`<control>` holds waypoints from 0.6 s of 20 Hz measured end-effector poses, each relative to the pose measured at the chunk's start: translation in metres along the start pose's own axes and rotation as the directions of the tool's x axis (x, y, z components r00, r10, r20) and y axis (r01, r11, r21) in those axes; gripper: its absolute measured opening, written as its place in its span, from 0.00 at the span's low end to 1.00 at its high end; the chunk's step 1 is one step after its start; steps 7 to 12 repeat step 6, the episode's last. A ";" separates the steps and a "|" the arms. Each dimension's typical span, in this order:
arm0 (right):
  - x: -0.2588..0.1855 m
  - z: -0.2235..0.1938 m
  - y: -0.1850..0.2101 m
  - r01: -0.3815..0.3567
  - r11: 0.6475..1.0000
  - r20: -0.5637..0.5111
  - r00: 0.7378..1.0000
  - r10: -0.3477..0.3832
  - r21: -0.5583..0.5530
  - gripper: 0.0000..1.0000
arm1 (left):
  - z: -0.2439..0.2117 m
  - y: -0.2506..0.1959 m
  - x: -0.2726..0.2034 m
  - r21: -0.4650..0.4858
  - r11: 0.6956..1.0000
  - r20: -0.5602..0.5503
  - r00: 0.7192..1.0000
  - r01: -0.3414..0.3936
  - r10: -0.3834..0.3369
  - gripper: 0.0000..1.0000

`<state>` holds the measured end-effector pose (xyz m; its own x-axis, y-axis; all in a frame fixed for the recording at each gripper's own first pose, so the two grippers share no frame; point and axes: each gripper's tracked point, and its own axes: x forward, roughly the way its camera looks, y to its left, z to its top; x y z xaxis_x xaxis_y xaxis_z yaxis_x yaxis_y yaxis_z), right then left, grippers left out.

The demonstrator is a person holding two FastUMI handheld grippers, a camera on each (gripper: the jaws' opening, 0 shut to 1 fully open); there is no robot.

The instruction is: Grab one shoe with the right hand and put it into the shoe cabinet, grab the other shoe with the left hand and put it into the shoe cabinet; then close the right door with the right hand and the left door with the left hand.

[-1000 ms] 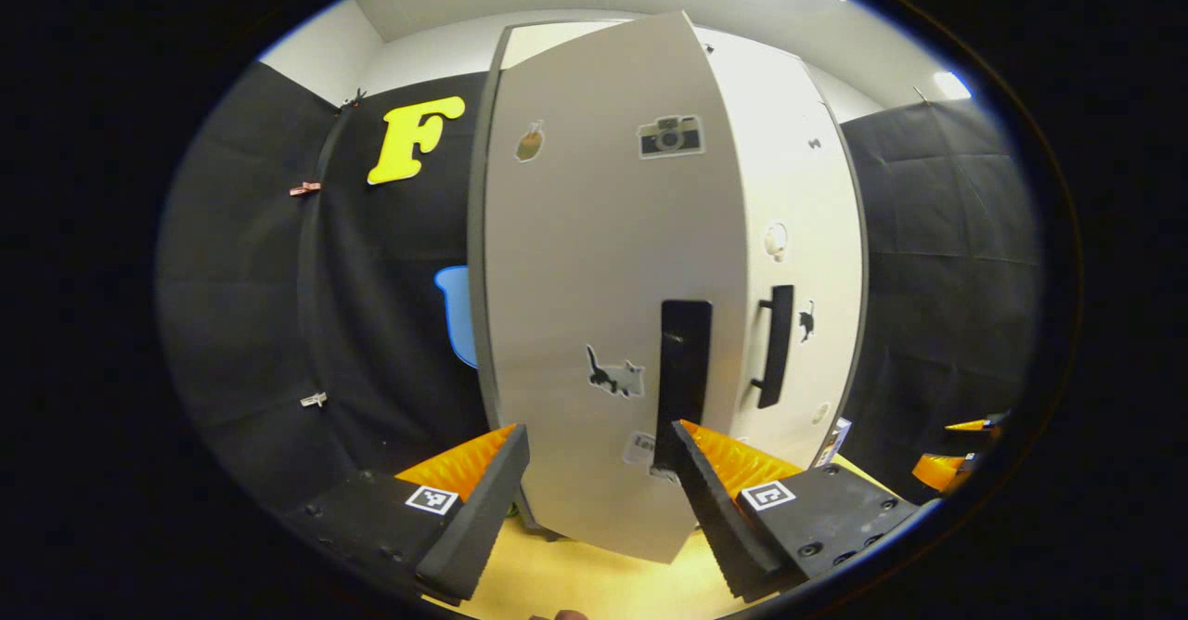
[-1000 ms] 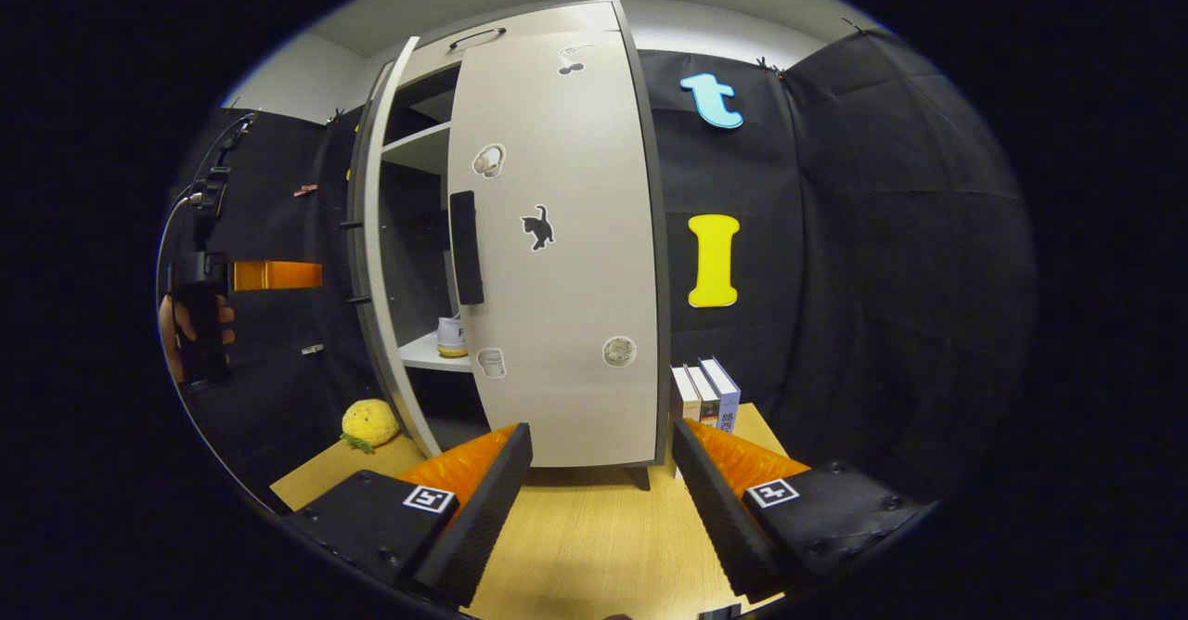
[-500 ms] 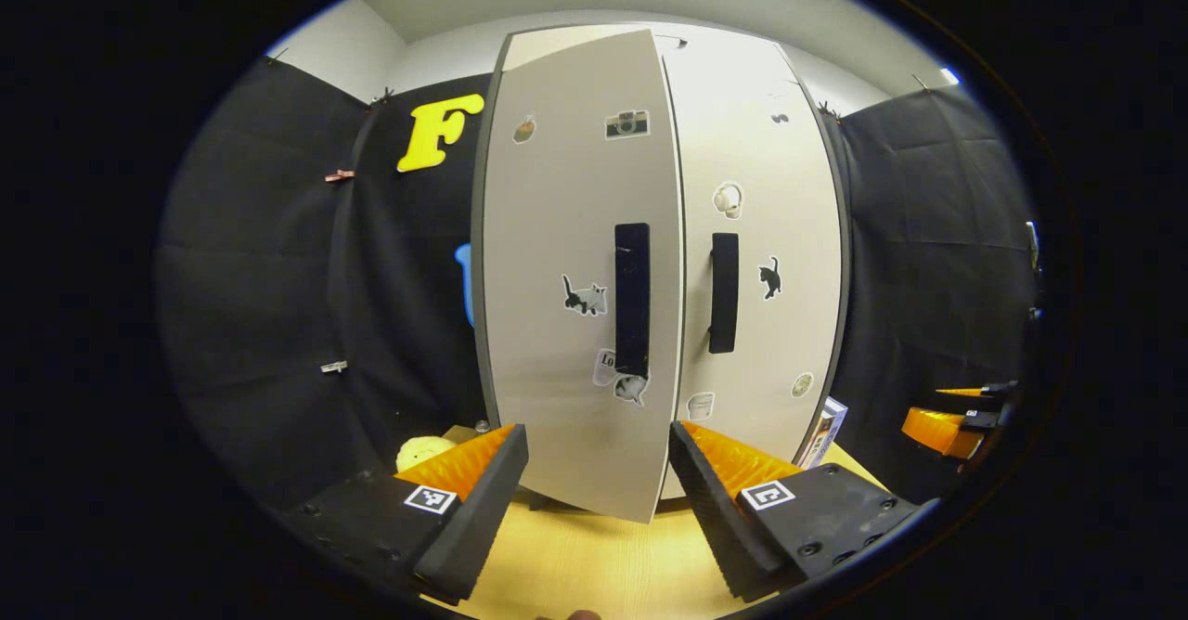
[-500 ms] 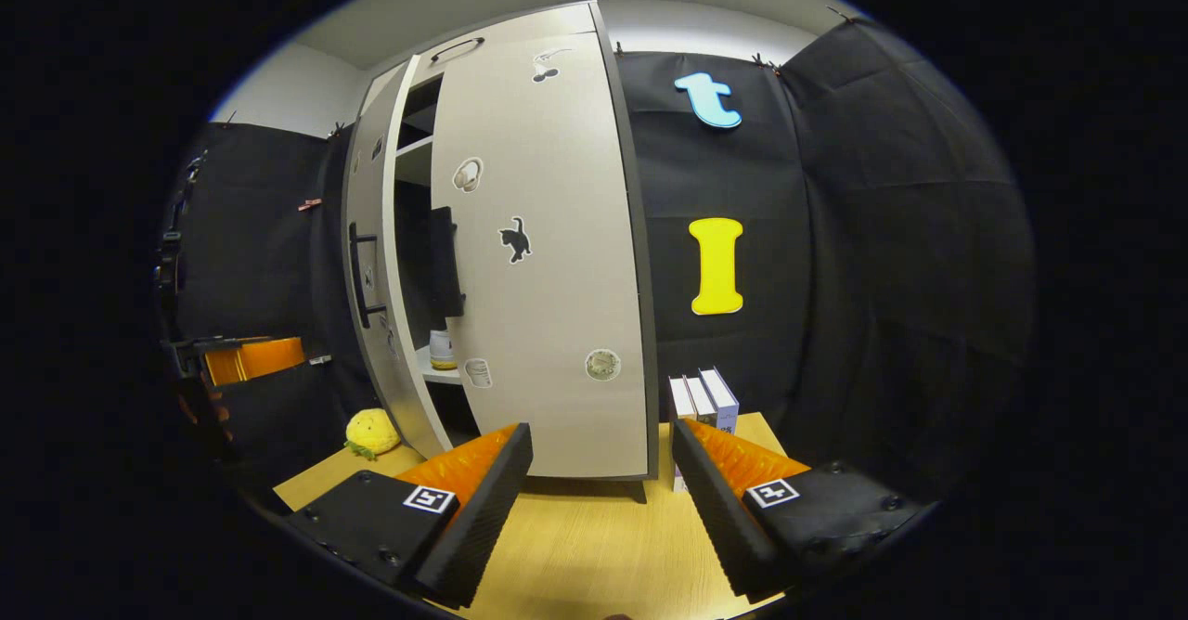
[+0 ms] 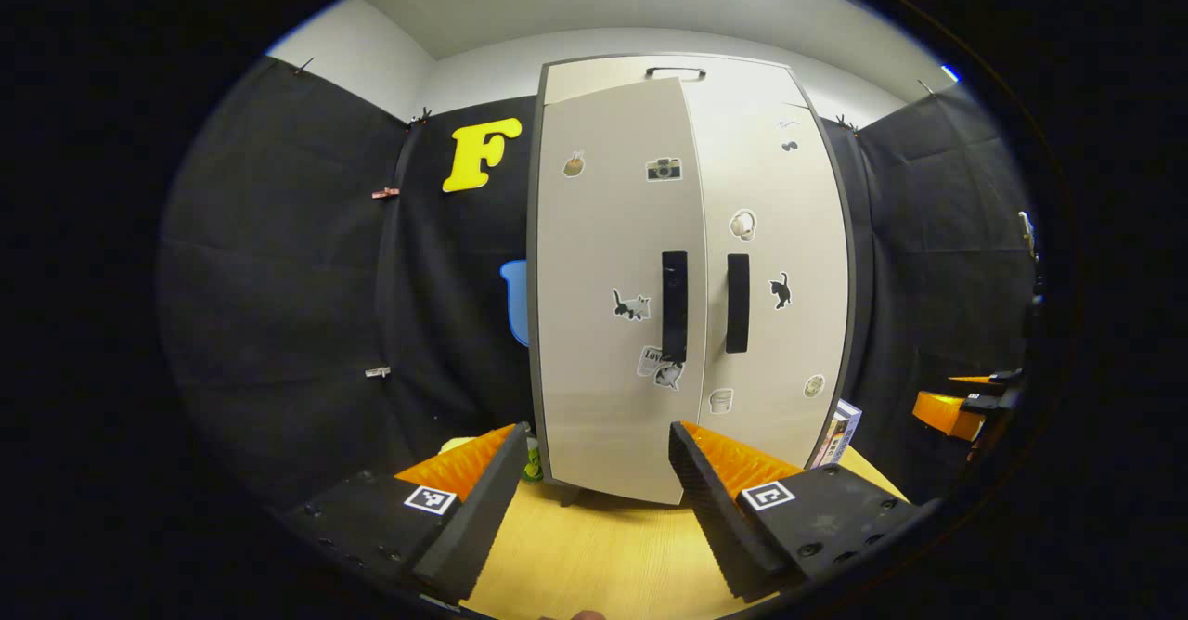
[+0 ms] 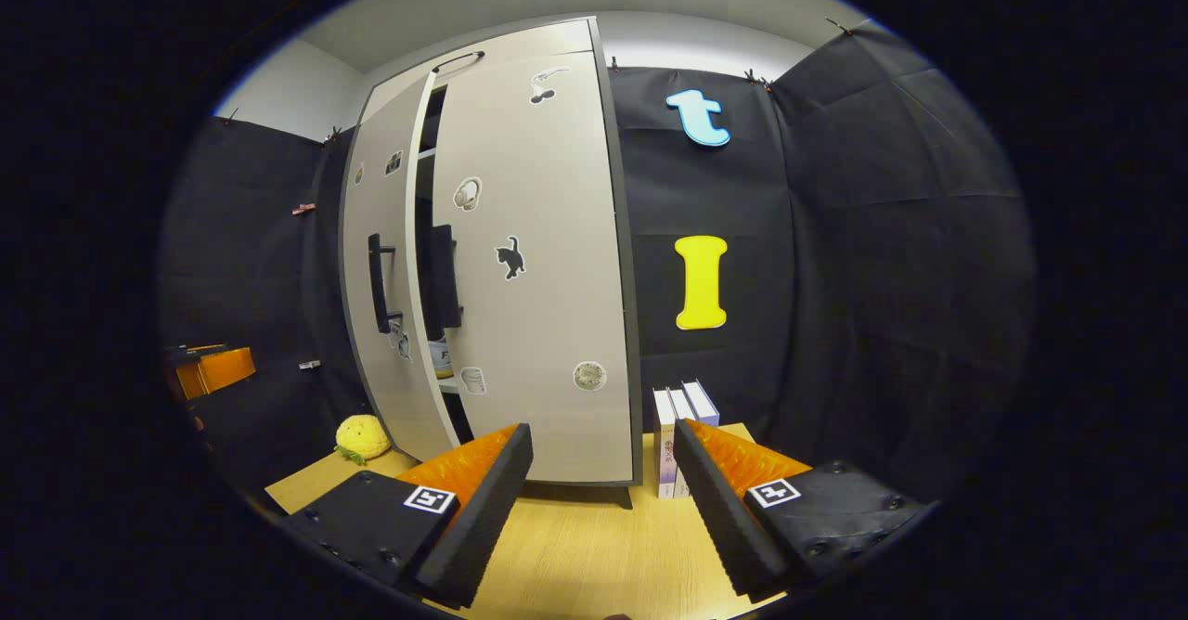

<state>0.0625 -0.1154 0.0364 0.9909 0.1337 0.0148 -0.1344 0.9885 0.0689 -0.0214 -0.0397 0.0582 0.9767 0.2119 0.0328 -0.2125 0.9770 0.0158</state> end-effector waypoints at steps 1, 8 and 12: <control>-0.003 0.003 0.005 0.012 1.000 0.015 1.000 -0.011 -0.020 0.98 | -0.004 0.005 -0.002 -0.008 1.000 -0.005 1.000 0.007 -0.007 0.95; -0.023 0.008 0.045 0.078 0.997 0.044 0.996 -0.077 -0.022 0.98 | -0.016 0.035 -0.002 0.051 0.996 -0.037 0.997 0.074 -0.072 0.96; -0.023 0.008 0.045 0.078 0.997 0.044 0.996 -0.077 -0.022 0.98 | -0.016 0.035 -0.002 0.051 0.996 -0.037 0.997 0.074 -0.072 0.96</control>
